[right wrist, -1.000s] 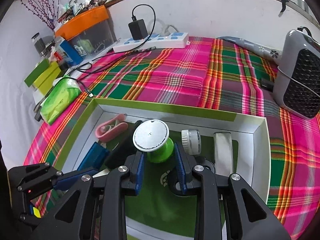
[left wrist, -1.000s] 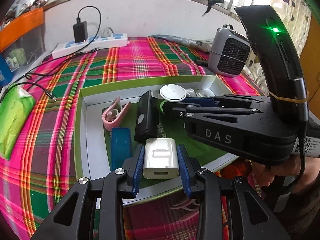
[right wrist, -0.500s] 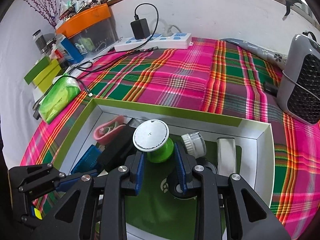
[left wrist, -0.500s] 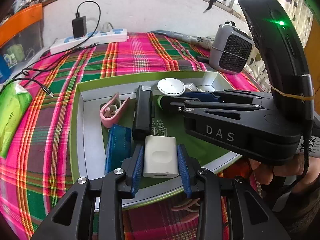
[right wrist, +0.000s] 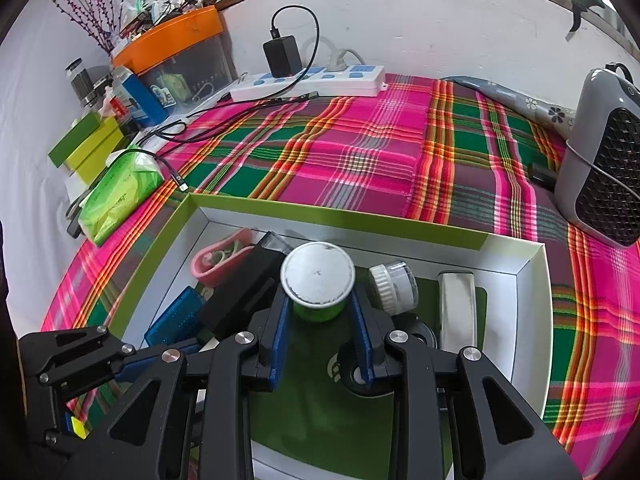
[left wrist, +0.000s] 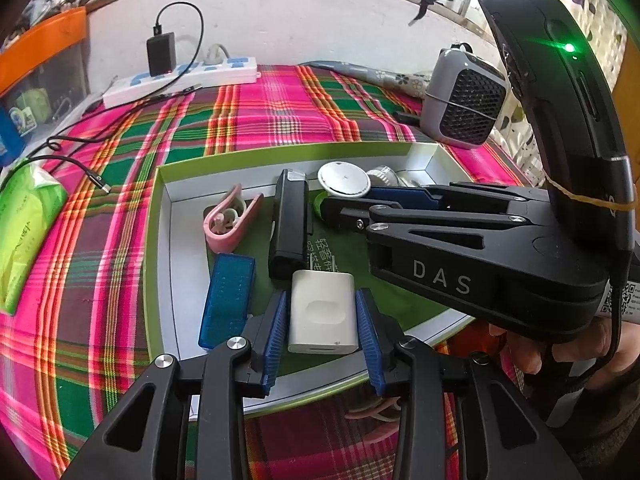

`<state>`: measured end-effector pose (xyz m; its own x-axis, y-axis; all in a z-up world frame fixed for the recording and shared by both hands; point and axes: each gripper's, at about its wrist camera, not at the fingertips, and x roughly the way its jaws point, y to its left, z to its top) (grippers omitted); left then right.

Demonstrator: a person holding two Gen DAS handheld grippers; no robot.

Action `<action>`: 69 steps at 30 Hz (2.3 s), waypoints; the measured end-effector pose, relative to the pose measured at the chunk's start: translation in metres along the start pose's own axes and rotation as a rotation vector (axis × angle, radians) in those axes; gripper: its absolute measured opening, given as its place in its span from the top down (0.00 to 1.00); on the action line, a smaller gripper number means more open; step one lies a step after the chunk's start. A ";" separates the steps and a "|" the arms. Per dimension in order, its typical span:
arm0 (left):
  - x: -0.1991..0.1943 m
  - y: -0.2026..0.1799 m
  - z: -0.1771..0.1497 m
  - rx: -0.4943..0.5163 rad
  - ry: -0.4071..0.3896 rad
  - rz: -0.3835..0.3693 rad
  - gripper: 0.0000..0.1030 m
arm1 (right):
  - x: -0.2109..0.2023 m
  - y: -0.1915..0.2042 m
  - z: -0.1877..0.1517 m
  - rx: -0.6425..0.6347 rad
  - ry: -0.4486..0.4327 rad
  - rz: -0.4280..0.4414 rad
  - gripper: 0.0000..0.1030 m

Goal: Organize rigid objects
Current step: 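Lower the white charger plug and white round object into the green box and release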

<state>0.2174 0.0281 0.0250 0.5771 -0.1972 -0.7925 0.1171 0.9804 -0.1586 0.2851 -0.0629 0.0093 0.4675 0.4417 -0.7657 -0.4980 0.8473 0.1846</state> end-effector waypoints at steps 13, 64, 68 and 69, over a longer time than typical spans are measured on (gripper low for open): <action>-0.004 -0.001 -0.001 0.005 -0.009 0.002 0.66 | -0.004 0.004 0.000 -0.004 -0.007 -0.008 0.64; -0.027 -0.002 -0.013 0.011 -0.051 0.024 0.64 | -0.030 0.012 -0.014 0.005 -0.044 -0.022 0.64; -0.030 -0.002 -0.015 0.011 -0.053 0.023 0.64 | -0.033 0.012 -0.016 0.006 -0.050 -0.022 0.64; -0.030 -0.001 -0.015 0.011 -0.053 0.022 0.64 | -0.034 0.013 -0.016 0.006 -0.051 -0.023 0.64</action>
<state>0.1875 0.0327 0.0404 0.6218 -0.1758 -0.7632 0.1124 0.9844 -0.1352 0.2509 -0.0722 0.0277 0.5153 0.4368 -0.7373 -0.4823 0.8590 0.1718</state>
